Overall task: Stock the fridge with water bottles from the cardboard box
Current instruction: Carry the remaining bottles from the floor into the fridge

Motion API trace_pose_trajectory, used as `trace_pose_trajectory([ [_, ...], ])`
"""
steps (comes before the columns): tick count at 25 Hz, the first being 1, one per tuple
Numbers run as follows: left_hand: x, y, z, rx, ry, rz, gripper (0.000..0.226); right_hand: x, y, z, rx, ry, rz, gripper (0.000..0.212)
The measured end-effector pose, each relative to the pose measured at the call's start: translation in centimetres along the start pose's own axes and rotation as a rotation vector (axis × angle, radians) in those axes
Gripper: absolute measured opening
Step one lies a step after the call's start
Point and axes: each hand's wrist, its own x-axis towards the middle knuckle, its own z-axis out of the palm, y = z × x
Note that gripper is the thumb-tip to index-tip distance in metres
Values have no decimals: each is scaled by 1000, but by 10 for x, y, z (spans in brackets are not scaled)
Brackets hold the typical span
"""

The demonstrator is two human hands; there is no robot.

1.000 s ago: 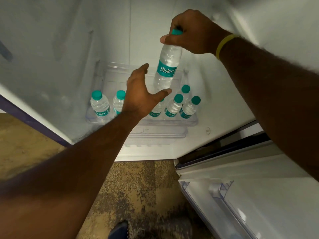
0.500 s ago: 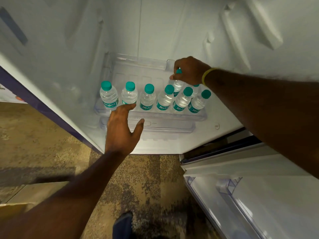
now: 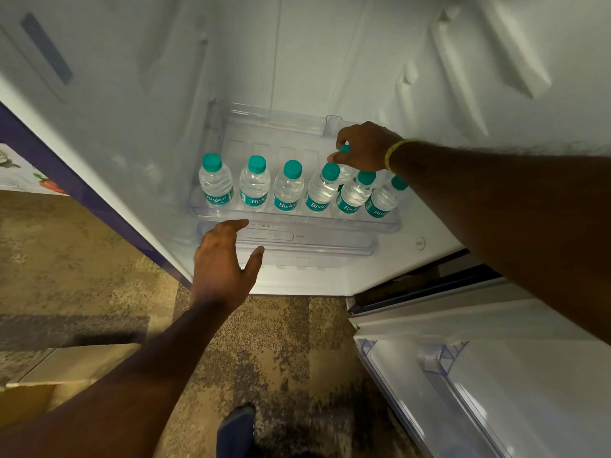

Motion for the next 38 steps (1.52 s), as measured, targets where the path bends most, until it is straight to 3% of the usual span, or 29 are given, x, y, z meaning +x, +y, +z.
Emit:
trace_pose_trajectory([
  [2, 1, 0, 0, 62, -30, 9, 56, -6, -1, -5, -14, 58, 29, 58],
  [4, 0, 0, 0, 132, -60, 32, 59, -15, -5, -9, 32, 221, 12, 58],
  [8, -16, -8, -7, 267, -98, 68, 68, -50, -36, 0, 130, 472, -191, 55],
  [15, -106, -50, -29, 414, -163, -126, 88, -123, -104, 75, 151, 535, -385, 58],
  [18, -175, -78, -32, 411, -203, -264, 93, -151, -135, 122, 164, 475, -429, 59],
  [25, -368, -138, -35, 347, -141, -581, 98, -237, -217, 237, 62, 118, -590, 73],
  [31, -524, -174, -19, 304, -91, -845, 101, -314, -286, 319, -124, -38, -732, 89],
  [38, -690, -180, 14, 256, -38, -1121, 100, -427, -357, 418, -270, -213, -998, 90],
])
